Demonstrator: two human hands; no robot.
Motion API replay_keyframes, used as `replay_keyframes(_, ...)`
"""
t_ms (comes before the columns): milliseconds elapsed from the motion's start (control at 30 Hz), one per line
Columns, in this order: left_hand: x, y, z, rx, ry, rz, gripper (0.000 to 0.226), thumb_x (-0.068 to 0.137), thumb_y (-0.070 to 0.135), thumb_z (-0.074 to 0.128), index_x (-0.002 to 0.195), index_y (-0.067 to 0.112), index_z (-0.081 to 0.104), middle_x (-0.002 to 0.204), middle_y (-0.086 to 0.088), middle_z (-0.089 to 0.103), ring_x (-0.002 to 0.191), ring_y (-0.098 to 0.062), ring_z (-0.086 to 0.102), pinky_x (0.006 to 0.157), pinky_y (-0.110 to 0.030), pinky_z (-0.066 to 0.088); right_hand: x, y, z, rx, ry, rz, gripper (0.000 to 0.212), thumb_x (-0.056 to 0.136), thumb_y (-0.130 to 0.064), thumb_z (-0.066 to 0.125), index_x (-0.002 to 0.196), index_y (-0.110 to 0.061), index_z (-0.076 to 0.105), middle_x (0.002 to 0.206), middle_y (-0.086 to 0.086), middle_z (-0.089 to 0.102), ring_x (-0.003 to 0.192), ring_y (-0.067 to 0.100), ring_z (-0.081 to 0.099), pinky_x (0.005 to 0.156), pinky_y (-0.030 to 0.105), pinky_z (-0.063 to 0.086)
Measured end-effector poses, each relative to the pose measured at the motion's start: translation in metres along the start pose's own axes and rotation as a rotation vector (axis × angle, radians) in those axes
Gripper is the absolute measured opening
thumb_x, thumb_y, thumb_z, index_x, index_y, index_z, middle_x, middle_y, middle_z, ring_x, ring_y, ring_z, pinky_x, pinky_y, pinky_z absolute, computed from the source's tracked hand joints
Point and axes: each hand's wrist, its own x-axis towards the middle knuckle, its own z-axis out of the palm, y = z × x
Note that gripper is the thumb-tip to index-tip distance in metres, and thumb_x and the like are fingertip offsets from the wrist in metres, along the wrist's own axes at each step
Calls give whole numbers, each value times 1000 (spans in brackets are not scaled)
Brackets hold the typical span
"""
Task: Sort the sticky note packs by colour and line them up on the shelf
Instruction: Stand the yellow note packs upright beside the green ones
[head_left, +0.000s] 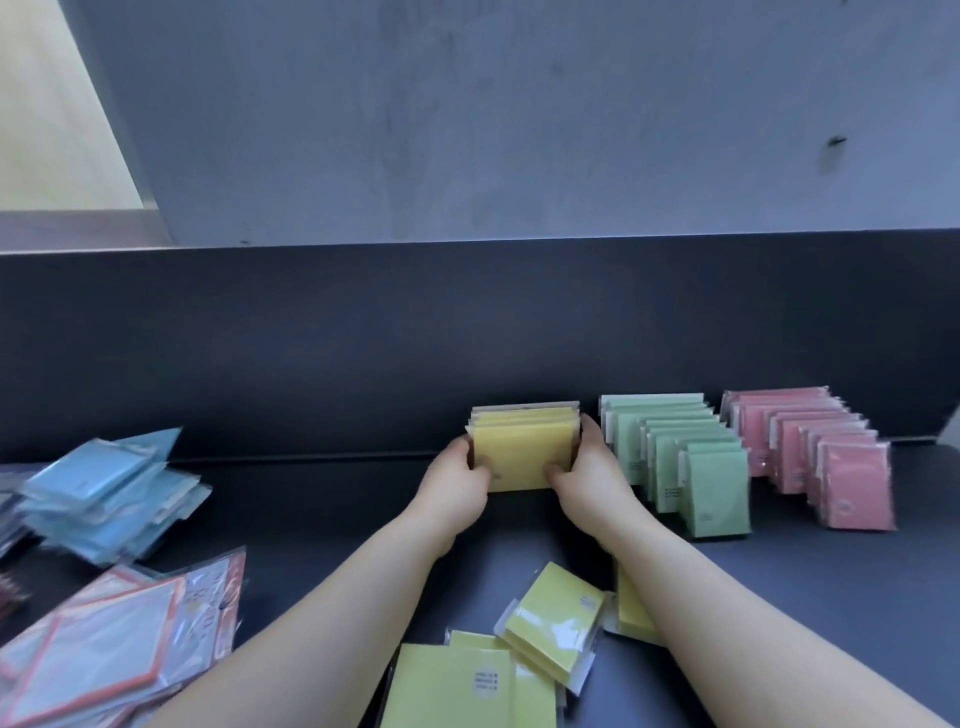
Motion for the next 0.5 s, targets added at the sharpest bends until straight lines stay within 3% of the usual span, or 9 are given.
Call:
replay_keyframes(67,6,1,0,44,40,9,26,99,18,45,122,21,55,110,6,60,94,-9,58,80,-24,41,1,1,1,-28,27,21,61,90,-7,49,147,-14,26,133,4,53,116,26,54,89,30,46)
replay_keyframes(167,14,1,3,80,69,25,25,97,19,47,118,21,60,109,5,65,98,-15,60,79,-26,46,1,0,0,-40,49,1,44,89,-2,42,131,-15,43,115,3,61,92,19,57,72,24,41)
replay_keyframes(233,15,2,5,87,89,43,21,96,16,47,108,24,63,103,4,67,94,-16,62,79,-29,49,1,0,0,-41,38,-12,41,87,1,38,121,-20,47,101,-1,63,77,10,56,58,21,39)
replay_keyframes(300,16,2,7,106,124,71,20,96,15,46,105,23,63,99,3,67,91,-17,62,78,-31,49,2,1,-1,-39,19,-18,46,86,2,37,124,-22,47,93,-5,61,74,4,54,54,16,38)
replay_keyframes(433,15,3,8,160,140,100,20,97,15,46,109,20,61,96,5,64,82,-11,57,63,-21,42,4,2,-4,-51,-23,-16,54,88,-2,37,138,-24,38,101,-3,63,79,9,57,54,18,39)
replay_keyframes(500,13,5,7,172,115,93,22,97,15,48,116,20,59,99,6,61,87,-12,56,68,-23,41,4,1,-4,-60,-40,1,61,90,-3,39,148,-20,25,117,1,60,84,13,55,56,18,39)
